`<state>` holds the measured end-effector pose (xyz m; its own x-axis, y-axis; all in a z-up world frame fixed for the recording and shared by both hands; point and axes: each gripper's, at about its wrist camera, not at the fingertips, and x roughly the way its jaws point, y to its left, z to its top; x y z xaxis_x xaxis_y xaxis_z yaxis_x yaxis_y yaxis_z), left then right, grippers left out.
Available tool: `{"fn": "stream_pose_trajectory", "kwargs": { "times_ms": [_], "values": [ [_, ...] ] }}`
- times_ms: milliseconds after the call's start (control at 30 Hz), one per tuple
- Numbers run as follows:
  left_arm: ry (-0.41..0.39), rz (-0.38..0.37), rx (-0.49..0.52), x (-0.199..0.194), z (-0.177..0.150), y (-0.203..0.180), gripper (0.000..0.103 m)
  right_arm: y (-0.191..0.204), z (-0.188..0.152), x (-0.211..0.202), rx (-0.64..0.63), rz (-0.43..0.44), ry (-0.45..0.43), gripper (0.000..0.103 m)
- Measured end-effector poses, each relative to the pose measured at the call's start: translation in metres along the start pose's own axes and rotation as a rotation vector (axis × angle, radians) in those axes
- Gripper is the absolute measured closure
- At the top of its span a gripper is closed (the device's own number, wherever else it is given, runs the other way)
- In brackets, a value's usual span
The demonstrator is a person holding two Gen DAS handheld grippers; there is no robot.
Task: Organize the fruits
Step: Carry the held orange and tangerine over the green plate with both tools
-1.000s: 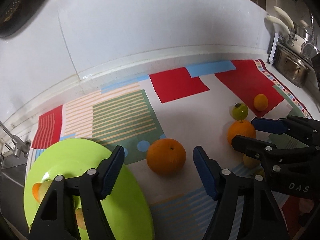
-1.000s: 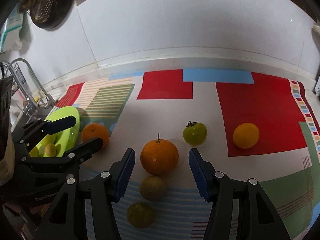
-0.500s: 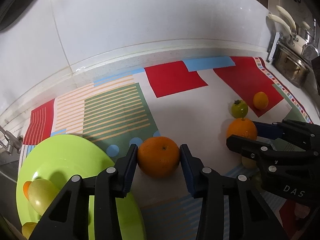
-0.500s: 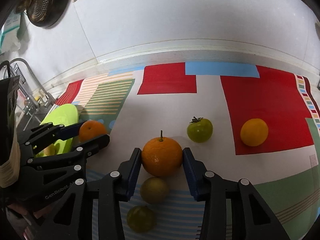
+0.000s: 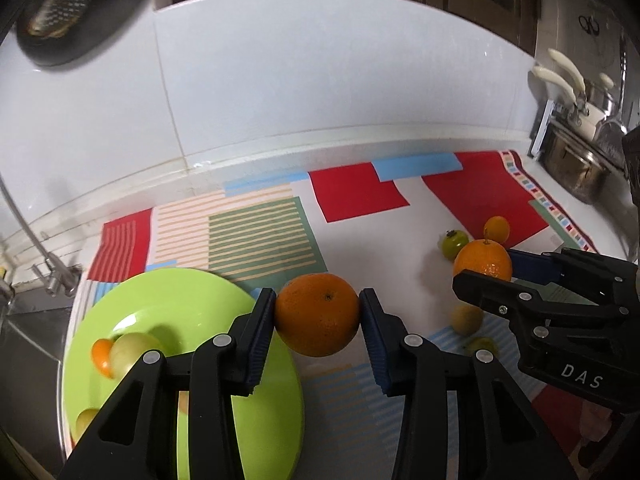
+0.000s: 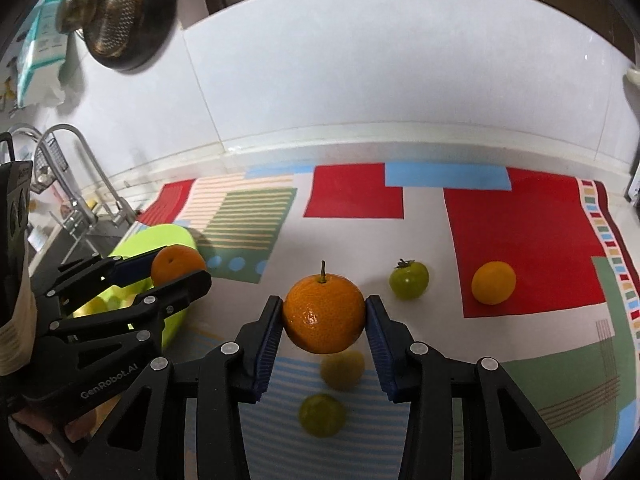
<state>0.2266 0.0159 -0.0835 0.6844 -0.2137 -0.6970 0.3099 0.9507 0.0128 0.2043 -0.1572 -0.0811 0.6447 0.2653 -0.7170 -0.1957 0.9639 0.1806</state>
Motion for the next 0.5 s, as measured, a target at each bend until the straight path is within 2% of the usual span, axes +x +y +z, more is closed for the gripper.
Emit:
{"fn": "stream_pose_trajectory", "kwargs": {
  "times_ms": [500],
  "values": [
    [-0.094,0.049,-0.034,-0.072,-0.015,0.009,0.061,0.036,-0.003,-0.058,-0.053,0.017,-0.1,0.06]
  ]
}}
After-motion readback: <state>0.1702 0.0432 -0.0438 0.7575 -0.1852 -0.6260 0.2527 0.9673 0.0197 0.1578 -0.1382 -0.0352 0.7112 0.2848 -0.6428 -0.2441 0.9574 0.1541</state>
